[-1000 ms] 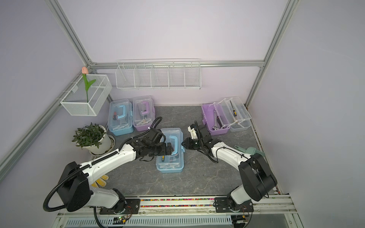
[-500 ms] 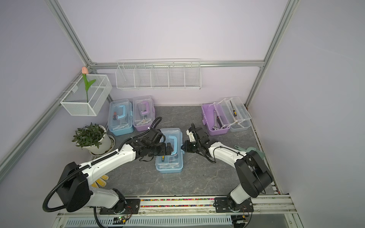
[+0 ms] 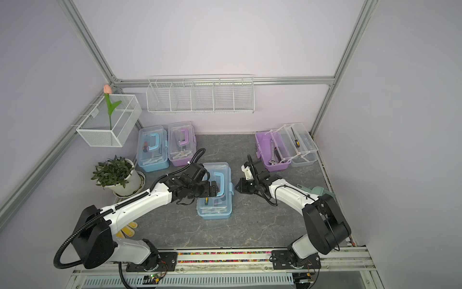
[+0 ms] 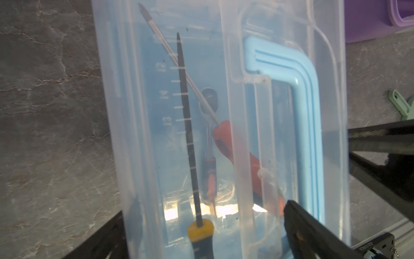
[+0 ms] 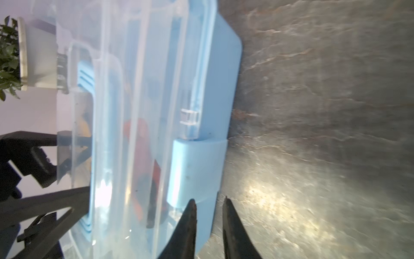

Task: Close toolboxes
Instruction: Fasten the toolbox latch on the toolbox.

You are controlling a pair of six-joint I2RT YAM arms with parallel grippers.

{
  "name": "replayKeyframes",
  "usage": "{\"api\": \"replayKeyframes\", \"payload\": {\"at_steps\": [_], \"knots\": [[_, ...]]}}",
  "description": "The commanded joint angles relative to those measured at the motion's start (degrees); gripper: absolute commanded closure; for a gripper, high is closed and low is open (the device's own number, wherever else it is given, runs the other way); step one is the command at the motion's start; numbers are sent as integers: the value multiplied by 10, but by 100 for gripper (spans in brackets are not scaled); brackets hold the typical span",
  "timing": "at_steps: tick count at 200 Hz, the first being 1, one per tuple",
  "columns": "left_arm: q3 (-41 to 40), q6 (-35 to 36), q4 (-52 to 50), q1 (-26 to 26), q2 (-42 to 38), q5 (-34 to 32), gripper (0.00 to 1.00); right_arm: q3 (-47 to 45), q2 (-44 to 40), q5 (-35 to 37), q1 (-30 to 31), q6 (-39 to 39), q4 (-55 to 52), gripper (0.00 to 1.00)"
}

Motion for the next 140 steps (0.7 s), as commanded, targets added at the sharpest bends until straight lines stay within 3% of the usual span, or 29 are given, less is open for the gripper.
{"api": "replayKeyframes", "payload": {"at_steps": [1,54,90,140], "knots": [[6,15,-25,-13,6,-2,0,11,-11,32,-14,-40,-67,76],[12,20,-18,-13,15,8,0,26,57,35,10,-55,-27,77],[11,23,-6,-13,18,21,2,70,109,-4,46,-52,12,78],[14,31,15,-13,26,48,3,73,100,-72,70,-18,72,77]]}}
